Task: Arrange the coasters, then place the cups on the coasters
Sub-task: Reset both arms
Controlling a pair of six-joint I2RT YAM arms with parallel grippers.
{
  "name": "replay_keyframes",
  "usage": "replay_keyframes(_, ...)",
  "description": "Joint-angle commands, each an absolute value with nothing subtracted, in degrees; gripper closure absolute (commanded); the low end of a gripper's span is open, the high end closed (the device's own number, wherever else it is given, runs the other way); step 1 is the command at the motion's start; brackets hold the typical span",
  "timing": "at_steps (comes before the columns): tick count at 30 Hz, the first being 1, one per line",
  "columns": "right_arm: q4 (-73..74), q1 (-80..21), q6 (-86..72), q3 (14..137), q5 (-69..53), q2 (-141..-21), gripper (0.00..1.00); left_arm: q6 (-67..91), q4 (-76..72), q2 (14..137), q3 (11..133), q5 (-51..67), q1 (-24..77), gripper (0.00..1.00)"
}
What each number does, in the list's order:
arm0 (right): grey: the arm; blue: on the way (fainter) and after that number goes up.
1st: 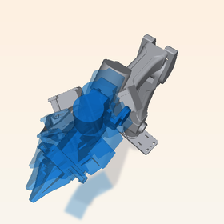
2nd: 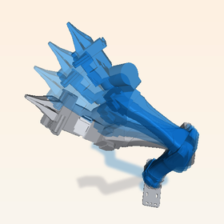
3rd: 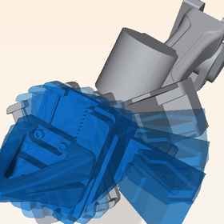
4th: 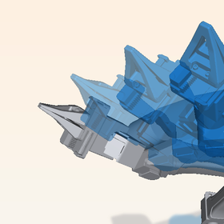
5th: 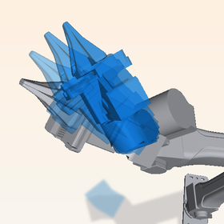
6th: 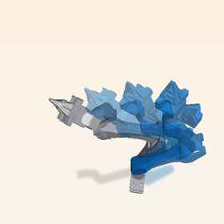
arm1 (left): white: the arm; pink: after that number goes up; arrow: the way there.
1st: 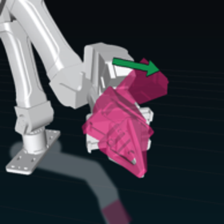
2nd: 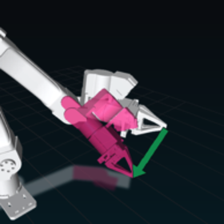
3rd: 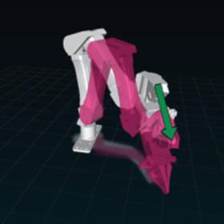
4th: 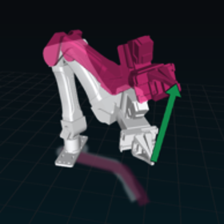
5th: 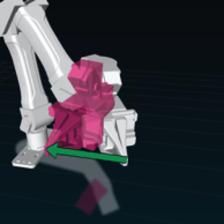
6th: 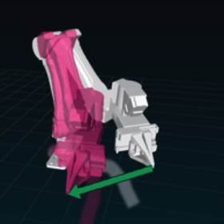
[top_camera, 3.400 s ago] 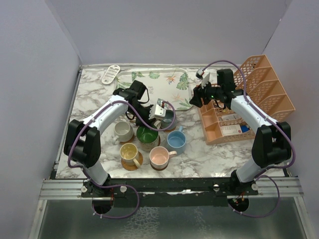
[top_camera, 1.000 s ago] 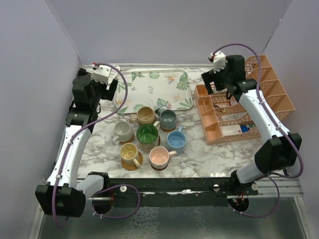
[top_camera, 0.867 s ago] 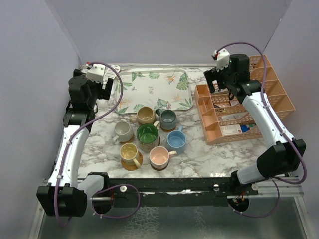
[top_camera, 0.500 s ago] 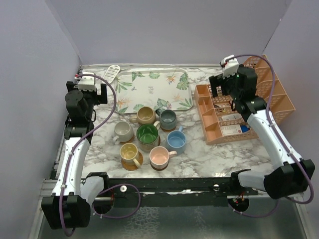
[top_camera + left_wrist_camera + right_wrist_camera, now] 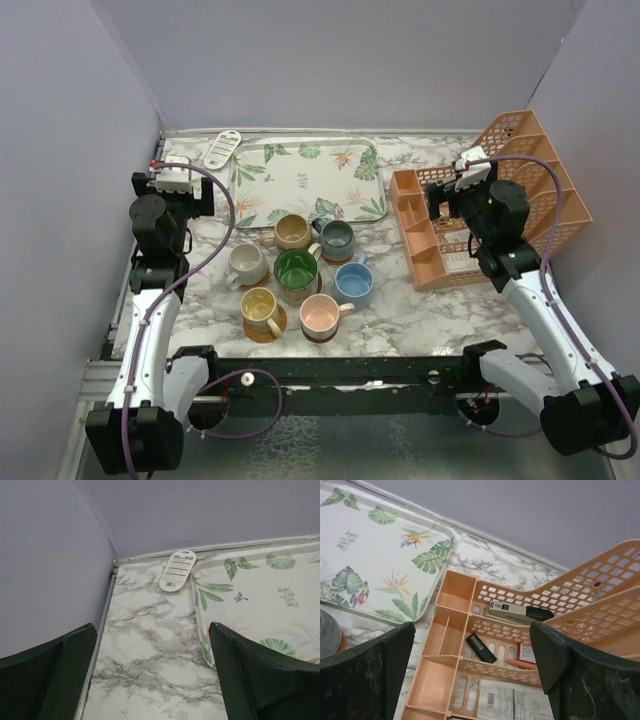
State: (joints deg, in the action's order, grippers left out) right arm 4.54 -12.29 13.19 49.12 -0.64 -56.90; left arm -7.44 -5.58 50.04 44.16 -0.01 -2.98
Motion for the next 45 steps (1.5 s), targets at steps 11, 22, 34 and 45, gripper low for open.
replay_keyframes(11,3.1,-11.5,17.1,46.9,1.2,-48.7,0.00,-7.6,-2.0,48.7,45.4,3.0,-5.4,0.01)
replay_keyframes(22,4.1,-11.3,17.4,47.3,0.5,-49.8,0.00,-7.9,-1.7,48.9,45.2,4.4,-5.7,0.01)
replay_keyframes(34,4.2,-10.7,17.5,47.2,0.1,-49.6,0.00,-8.0,-1.5,48.7,45.2,5.1,-6.1,0.01)
replay_keyframes(45,4.5,-10.5,17.3,47.1,-0.6,-49.3,0.00,-7.9,-1.5,48.4,44.9,5.9,-6.2,0.01)
